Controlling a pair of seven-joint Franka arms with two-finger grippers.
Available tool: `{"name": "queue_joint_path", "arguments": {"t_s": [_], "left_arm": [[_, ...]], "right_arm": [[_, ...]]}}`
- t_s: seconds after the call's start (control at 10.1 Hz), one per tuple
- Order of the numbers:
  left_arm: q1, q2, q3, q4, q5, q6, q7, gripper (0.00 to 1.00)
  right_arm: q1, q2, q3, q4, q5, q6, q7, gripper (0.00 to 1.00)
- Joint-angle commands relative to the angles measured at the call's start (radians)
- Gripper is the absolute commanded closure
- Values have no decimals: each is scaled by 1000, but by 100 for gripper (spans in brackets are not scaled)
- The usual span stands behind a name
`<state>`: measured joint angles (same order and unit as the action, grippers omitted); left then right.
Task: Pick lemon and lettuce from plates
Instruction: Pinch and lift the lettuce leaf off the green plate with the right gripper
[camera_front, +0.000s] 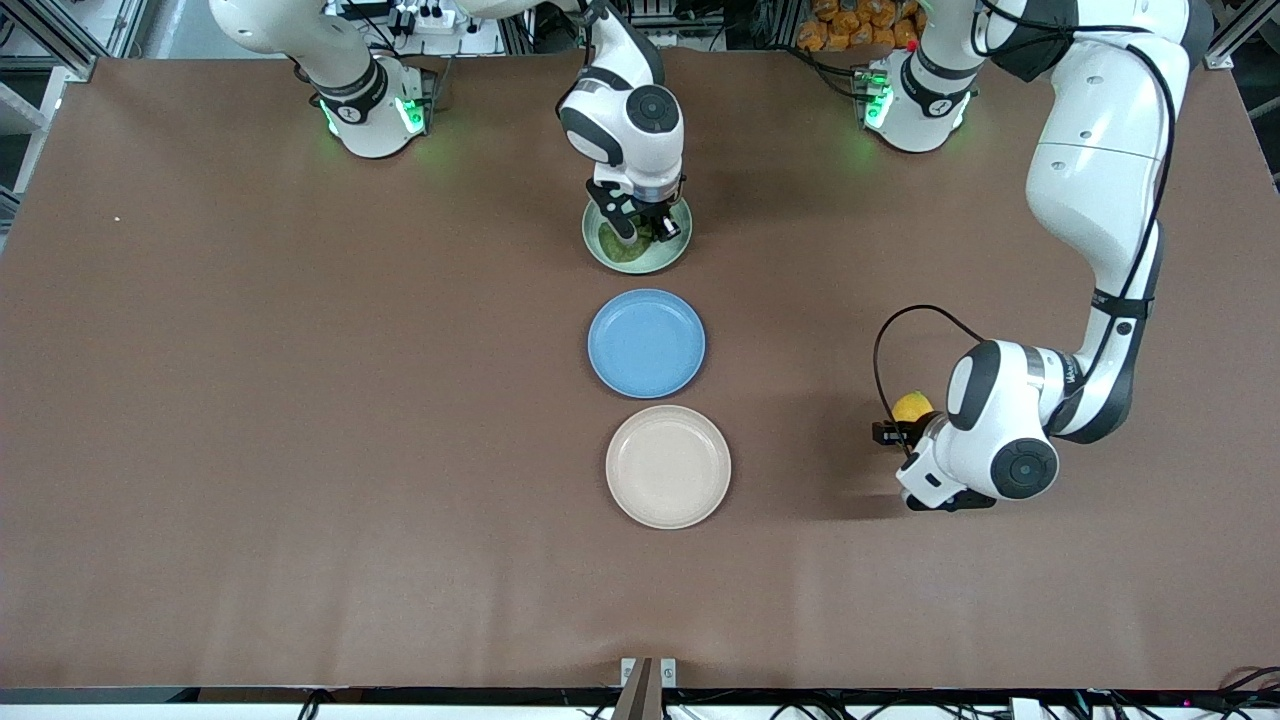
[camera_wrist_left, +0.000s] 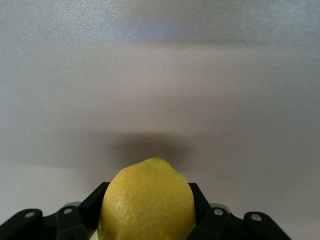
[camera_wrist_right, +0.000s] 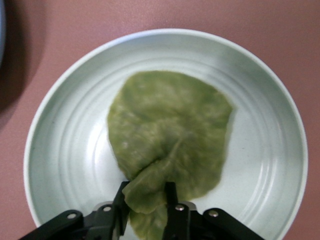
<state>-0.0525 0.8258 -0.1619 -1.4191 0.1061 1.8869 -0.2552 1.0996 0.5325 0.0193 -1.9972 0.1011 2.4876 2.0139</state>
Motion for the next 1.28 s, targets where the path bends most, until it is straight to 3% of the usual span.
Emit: {"name": "queue_joint_path", "arguments": {"t_s": [0.0, 0.2, 0.3, 0.39, 0.49, 0.89, 1.18], "left_arm": [[20, -14, -4, -40, 49, 35, 19, 69], [26, -16, -4, -66, 50, 69, 25, 68], [23, -16, -4, -66, 52, 69, 25, 51], [22, -16, -4, -64, 60, 69, 27, 4], [20, -16, -4, -64, 64, 67, 27, 0], [10, -49, -4, -32, 64, 46, 40, 0], [10, -59, -16, 43, 58, -95, 40, 0]], "right_arm": [[9, 1, -13, 4, -24, -1, 39, 100], [8, -11, -28, 24, -24, -19, 39, 100], [6, -20, -39, 35, -26, -35, 35, 100], [5, -29, -51, 55, -41, -55, 32, 100], [3, -32, -56, 72, -52, -74, 32, 100], [-13, -103, -74, 103, -93, -192, 16, 100], [-98, -164, -84, 95, -93, -230, -120, 100]]}}
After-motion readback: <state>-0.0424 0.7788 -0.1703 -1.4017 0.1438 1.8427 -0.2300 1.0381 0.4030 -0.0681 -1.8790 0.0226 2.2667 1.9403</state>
